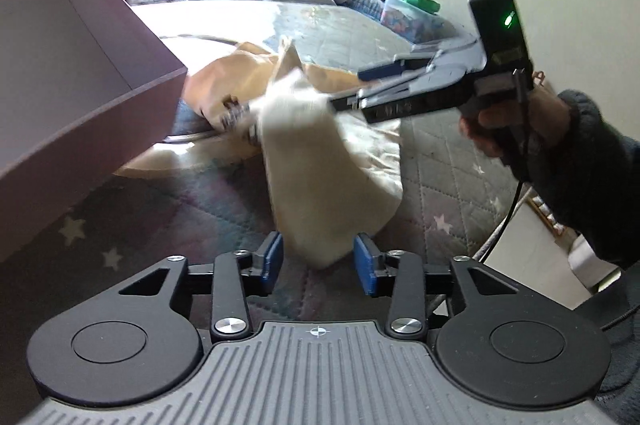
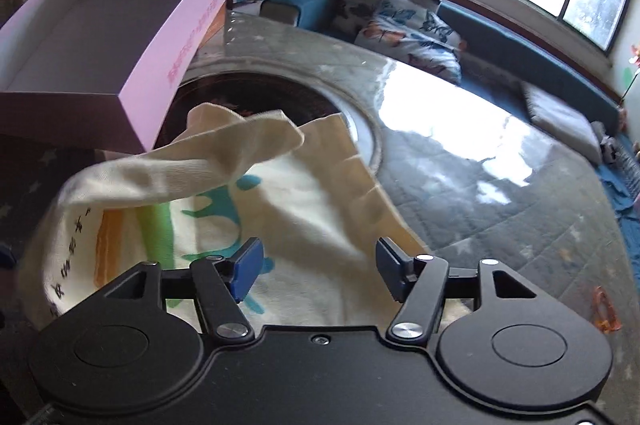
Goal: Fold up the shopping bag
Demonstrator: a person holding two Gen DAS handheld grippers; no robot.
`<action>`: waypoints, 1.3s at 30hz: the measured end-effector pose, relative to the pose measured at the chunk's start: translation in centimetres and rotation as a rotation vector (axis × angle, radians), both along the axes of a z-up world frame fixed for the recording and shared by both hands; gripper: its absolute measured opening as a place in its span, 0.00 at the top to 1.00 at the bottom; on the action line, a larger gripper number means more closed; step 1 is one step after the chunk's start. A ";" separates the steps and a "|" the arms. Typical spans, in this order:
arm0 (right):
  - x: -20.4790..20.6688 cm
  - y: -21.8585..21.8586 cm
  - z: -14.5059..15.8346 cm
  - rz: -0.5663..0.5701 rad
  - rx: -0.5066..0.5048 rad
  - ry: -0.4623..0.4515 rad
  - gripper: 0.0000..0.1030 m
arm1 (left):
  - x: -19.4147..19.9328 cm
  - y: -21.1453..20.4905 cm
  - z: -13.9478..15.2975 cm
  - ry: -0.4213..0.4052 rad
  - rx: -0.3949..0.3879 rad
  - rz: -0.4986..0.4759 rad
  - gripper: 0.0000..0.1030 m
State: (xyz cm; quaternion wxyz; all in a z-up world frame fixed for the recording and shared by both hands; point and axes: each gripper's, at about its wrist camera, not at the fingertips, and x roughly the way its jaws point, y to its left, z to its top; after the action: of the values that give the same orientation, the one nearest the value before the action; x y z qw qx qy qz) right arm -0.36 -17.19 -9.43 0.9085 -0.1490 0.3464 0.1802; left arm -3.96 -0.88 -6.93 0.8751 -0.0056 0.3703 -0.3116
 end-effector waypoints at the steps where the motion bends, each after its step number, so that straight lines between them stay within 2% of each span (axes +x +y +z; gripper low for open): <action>1: 0.1 0.1 -0.2 0.007 0.012 0.012 0.29 | -0.1 0.3 0.5 -0.017 -0.012 0.010 0.53; 4: 0.0 0.7 -0.4 0.037 0.037 0.024 0.24 | 0.3 0.4 2.0 -0.073 -0.042 0.052 0.40; 8: -0.5 1.6 -0.2 0.096 0.076 0.048 0.21 | 1.8 -0.2 3.0 -0.121 -0.061 0.089 0.34; 11: -1.1 1.6 -0.1 0.094 0.051 0.037 0.21 | 3.9 -1.8 2.7 -0.118 -0.046 0.110 0.34; 14: -1.2 -0.1 0.2 0.029 0.042 0.039 0.20 | 5.7 -2.9 2.2 -0.088 -0.026 0.129 0.34; 16: -1.2 -1.2 0.3 -0.012 0.047 0.045 0.20 | 6.8 -3.7 1.7 -0.061 -0.012 0.138 0.37; 18: -1.1 -2.3 0.4 -0.052 0.048 0.051 0.19 | 7.5 -4.3 1.4 -0.032 -0.001 0.133 0.44; 19: -1.2 -3.0 0.4 -0.078 0.047 0.052 0.19 | 7.9 -4.6 1.0 -0.009 0.006 0.129 0.55; 20: -1.3 -3.6 0.4 -0.098 0.047 0.054 0.19 | 8.1 -4.7 0.8 0.008 0.014 0.131 0.62; 22: -1.4 -4.6 0.2 -0.144 0.052 0.062 0.19 | 8.5 -4.6 0.2 0.040 0.021 0.149 0.63; 26: -1.2 -5.7 -0.7 -0.199 0.062 0.103 0.19 | 8.3 -3.4 0.0 0.083 -0.017 0.184 0.69; 31: -0.1 -6.1 -1.8 -0.239 0.047 0.121 0.19 | 7.3 -2.6 -0.4 0.124 -0.054 0.208 0.69; 39: 2.4 -5.6 -2.0 -0.267 -0.027 0.067 0.19 | 6.4 -3.7 -0.5 0.163 -0.126 0.197 0.69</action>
State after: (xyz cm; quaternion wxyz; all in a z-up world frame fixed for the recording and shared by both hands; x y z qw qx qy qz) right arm 2.07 -22.75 -11.46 0.9103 -0.1078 0.3956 0.0577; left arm 2.47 -4.58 -7.41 0.8664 -0.1224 0.4174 -0.2452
